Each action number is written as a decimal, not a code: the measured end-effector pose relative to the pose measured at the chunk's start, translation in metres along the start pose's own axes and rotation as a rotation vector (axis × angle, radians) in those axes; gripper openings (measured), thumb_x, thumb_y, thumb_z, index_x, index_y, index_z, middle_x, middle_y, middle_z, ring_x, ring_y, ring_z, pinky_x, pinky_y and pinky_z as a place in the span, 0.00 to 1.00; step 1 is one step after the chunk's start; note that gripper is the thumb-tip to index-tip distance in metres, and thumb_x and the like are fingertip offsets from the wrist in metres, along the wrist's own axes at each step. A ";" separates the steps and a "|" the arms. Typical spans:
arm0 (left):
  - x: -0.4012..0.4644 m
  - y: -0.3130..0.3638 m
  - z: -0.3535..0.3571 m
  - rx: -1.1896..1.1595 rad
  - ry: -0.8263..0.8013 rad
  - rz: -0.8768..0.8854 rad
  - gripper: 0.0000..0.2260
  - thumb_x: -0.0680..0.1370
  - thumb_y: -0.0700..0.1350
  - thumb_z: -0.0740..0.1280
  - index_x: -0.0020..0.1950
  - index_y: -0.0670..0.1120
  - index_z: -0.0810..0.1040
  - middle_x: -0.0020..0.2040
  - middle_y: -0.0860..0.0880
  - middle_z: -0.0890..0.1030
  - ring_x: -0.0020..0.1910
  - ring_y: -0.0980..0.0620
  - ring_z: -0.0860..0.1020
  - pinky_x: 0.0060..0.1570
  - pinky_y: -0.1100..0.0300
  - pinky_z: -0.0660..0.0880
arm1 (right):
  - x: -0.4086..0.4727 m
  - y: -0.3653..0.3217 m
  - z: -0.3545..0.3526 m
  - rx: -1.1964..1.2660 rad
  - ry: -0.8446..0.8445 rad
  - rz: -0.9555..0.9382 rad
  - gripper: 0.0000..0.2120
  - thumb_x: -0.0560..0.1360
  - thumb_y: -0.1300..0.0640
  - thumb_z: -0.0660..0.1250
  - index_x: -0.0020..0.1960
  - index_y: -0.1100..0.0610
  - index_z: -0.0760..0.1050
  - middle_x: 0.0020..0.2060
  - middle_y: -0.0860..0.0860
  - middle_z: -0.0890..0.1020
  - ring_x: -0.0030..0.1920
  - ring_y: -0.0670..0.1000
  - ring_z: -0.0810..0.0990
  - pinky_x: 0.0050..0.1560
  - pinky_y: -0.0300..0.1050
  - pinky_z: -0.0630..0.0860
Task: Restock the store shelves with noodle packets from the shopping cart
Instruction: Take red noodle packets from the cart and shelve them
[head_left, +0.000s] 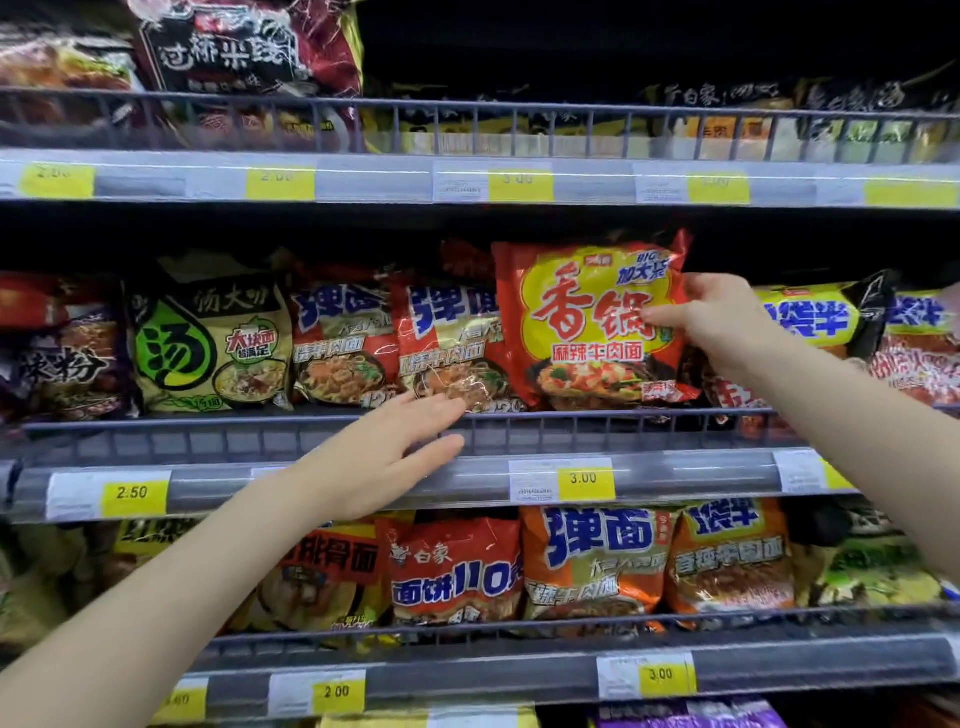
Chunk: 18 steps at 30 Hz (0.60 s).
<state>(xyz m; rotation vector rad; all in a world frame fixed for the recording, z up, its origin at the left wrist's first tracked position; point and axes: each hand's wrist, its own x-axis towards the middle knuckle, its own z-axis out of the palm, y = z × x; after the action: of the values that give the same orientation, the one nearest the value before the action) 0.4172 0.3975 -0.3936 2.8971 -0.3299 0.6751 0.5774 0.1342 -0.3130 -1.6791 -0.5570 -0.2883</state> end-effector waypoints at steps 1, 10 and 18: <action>-0.001 -0.001 0.001 -0.008 0.005 0.010 0.30 0.75 0.62 0.43 0.75 0.53 0.57 0.72 0.61 0.56 0.68 0.70 0.49 0.59 0.83 0.36 | -0.002 0.002 0.000 -0.026 -0.013 0.005 0.12 0.71 0.66 0.70 0.54 0.58 0.76 0.43 0.53 0.82 0.43 0.52 0.83 0.45 0.47 0.79; -0.003 0.004 0.001 -0.044 0.005 -0.007 0.26 0.77 0.59 0.48 0.75 0.55 0.57 0.68 0.65 0.54 0.64 0.74 0.46 0.56 0.85 0.36 | -0.010 0.017 0.003 -0.212 -0.066 0.110 0.12 0.75 0.63 0.67 0.58 0.61 0.74 0.50 0.57 0.81 0.47 0.55 0.81 0.49 0.50 0.76; -0.004 0.007 -0.003 -0.080 -0.014 -0.024 0.22 0.80 0.55 0.51 0.75 0.55 0.58 0.67 0.66 0.54 0.61 0.76 0.44 0.52 0.87 0.35 | -0.006 0.002 0.011 -0.652 -0.065 0.124 0.09 0.78 0.66 0.60 0.39 0.60 0.66 0.38 0.57 0.73 0.37 0.53 0.72 0.37 0.48 0.73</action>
<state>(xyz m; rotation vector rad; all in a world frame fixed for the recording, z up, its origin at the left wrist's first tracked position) 0.4107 0.3919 -0.3922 2.8269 -0.3156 0.6238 0.5719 0.1436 -0.3193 -2.3502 -0.4246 -0.3491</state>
